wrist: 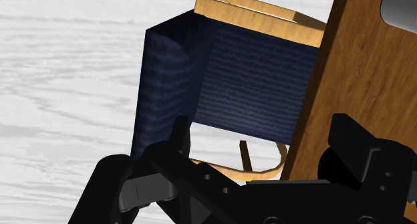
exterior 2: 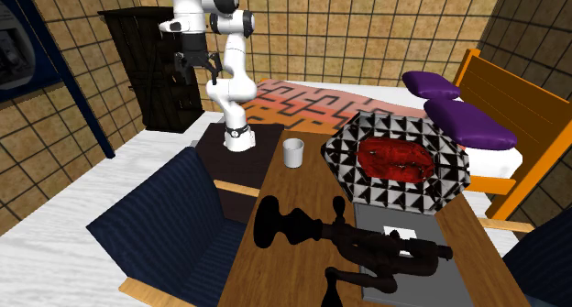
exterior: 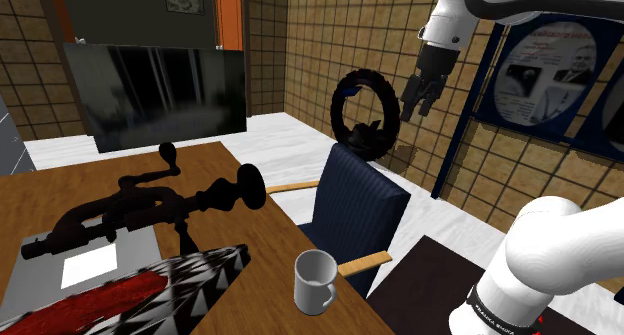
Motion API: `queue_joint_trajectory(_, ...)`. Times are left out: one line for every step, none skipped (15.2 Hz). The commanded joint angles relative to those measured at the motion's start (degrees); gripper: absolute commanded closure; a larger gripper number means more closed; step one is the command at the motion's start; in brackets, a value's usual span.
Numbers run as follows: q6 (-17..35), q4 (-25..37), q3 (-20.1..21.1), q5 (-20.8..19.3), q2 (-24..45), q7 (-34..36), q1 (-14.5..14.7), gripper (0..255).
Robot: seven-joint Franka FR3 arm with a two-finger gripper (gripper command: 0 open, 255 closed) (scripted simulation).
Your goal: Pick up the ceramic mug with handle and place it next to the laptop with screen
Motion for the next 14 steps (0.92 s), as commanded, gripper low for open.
queue_joint_trajectory(0.0,0.0,0.0,0.0,0.0,0.0,0.0,0)
queue_joint_trajectory(0.83,-1.33,0.87,0.65,-0.13,0.93,0.31,0)
queue_joint_trajectory(1.67,-2.61,1.74,1.32,-0.2,1.86,0.65,0)
queue_joint_trajectory(2.53,-3.84,2.63,2.0,-0.21,2.79,1.0,0)
queue_joint_trajectory(3.41,-5.03,3.53,2.72,-0.17,3.7,1.35,0)
queue_joint_trajectory(4.31,-6.16,4.43,3.44,-0.06,4.63,1.74,0)
queue_joint_trajectory(5.23,-7.24,5.35,4.17,0.1,5.54,2.14,0)
queue_joint_trajectory(6.17,-8.26,6.27,4.92,0.33,6.46,2.56,0)
queue_joint_trajectory(7.14,-9.24,7.21,5.68,0.63,7.37,2.99,0)
queue_joint_trajectory(8.12,-10.16,8.16,6.46,0.99,8.28,3.44,0)
queue_joint_trajectory(9.13,-11.03,9.12,7.24,1.42,9.18,3.89,0)
queue_joint_trajectory(10.17,-11.84,10.08,8.03,1.92,10.08,4.36,0)
queue_joint_trajectory(11.23,-12.59,11.06,8.82,2.5,10.98,4.82,0)
queue_joint_trajectory(12.32,-13.28,12.05,9.62,3.14,11.87,5.3,0)
